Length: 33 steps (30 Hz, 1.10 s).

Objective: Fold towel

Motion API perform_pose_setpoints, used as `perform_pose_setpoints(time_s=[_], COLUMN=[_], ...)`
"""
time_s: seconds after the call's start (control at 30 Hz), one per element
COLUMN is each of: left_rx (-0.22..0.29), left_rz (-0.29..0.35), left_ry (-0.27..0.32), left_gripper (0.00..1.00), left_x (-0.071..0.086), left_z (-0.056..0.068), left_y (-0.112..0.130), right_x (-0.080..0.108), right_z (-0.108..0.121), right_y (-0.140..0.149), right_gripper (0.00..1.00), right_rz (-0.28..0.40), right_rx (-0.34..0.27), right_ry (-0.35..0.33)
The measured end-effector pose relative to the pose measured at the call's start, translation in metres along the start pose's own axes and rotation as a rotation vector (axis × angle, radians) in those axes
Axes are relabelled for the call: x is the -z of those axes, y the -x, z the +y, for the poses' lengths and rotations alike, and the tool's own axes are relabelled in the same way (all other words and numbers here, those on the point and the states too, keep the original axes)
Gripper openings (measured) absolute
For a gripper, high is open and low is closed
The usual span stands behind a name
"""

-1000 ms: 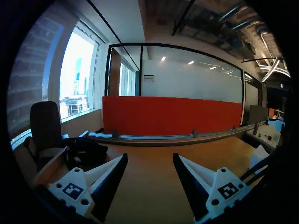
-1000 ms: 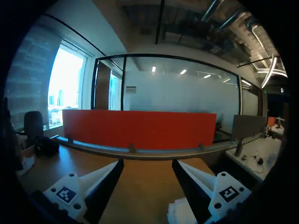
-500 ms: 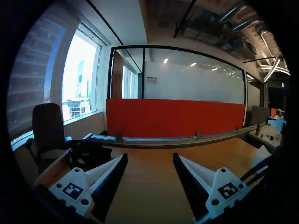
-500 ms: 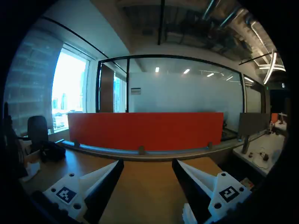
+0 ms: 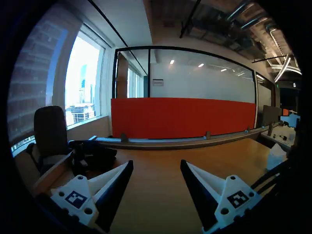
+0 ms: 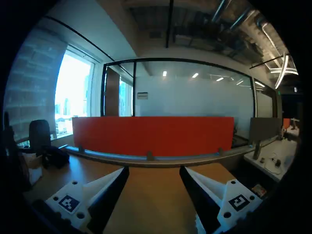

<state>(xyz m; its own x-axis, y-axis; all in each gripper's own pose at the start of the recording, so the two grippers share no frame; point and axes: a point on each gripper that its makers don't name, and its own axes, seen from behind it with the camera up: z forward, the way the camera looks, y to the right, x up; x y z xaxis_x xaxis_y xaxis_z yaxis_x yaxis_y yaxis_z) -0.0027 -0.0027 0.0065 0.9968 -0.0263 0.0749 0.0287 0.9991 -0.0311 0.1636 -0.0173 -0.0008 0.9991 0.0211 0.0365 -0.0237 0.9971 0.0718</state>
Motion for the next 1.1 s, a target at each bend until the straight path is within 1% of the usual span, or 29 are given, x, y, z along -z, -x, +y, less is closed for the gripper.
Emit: perform_pose_setpoints(time_s=[0.2,0.4,0.5,0.7,0.9,1.1], left_rx=[-0.023,-0.042,-0.046,-0.048,-0.04,-0.048], left_rz=[0.006,0.024,0.04,0.065,0.078,0.095], left_ry=[0.009,-0.002,-0.009,-0.024,-0.027,-0.036], left_gripper=[0.89,0.89,0.89,0.89,0.89,0.89], left_x=[-0.002,-0.007,-0.009,-0.011,-0.012,-0.012], left_z=[0.001,0.0,0.001,0.001,0.003,0.001], left_y=[0.026,0.05,0.058,0.074,0.088,0.097], right_x=[0.002,0.001,-0.001,-0.003,-0.004,-0.003], right_z=[-0.008,-0.015,-0.017,-0.021,-0.027,-0.03], right_y=[0.014,0.027,0.032,0.048,0.052,0.057], right_gripper=[1.0,1.0,1.0,1.0,1.0,1.0], right_rz=[0.011,0.016,0.017,0.015,0.011,0.014], right_rx=[0.0,0.001,-0.006,0.01,0.009,0.016], right_ry=[-0.008,-0.032,-0.041,-0.055,-0.066,-0.065])
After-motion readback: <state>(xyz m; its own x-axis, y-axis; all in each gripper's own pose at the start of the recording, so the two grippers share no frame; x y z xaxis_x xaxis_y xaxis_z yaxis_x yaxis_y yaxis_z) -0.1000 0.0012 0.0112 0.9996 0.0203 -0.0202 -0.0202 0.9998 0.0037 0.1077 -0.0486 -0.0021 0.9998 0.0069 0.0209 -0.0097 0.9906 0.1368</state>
